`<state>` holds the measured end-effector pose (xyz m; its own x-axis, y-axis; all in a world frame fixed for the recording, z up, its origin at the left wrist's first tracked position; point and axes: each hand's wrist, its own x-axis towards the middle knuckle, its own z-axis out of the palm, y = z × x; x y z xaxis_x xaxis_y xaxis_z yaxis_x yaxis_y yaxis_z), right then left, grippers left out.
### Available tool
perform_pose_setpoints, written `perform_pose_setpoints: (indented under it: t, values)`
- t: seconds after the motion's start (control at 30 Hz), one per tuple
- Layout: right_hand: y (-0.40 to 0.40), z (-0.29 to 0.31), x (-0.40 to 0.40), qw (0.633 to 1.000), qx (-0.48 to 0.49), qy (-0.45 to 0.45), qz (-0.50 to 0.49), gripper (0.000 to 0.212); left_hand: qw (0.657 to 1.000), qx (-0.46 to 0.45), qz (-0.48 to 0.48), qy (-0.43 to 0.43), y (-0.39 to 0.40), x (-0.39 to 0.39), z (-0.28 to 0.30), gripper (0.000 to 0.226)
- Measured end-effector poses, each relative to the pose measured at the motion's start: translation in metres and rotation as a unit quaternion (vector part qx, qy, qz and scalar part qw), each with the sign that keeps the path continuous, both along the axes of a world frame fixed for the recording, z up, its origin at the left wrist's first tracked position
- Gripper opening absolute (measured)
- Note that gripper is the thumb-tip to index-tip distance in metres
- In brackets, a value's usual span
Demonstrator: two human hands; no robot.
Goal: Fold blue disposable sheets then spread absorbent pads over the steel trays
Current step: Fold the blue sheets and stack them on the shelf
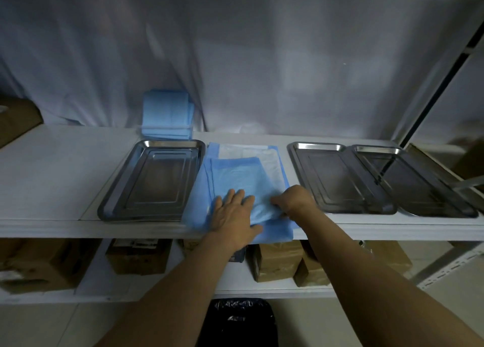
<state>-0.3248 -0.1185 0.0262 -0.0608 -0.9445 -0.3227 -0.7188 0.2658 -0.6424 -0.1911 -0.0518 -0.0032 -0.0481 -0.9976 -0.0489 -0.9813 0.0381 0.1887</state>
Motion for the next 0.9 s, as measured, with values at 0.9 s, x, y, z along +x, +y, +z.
perform_pose_setpoints:
  t: [0.9]
  values:
    - [-0.031,-0.003,0.001,0.989,-0.101,-0.012,0.102,0.039,0.864,0.004,0.173,0.473,-0.063,0.065,0.025,0.021]
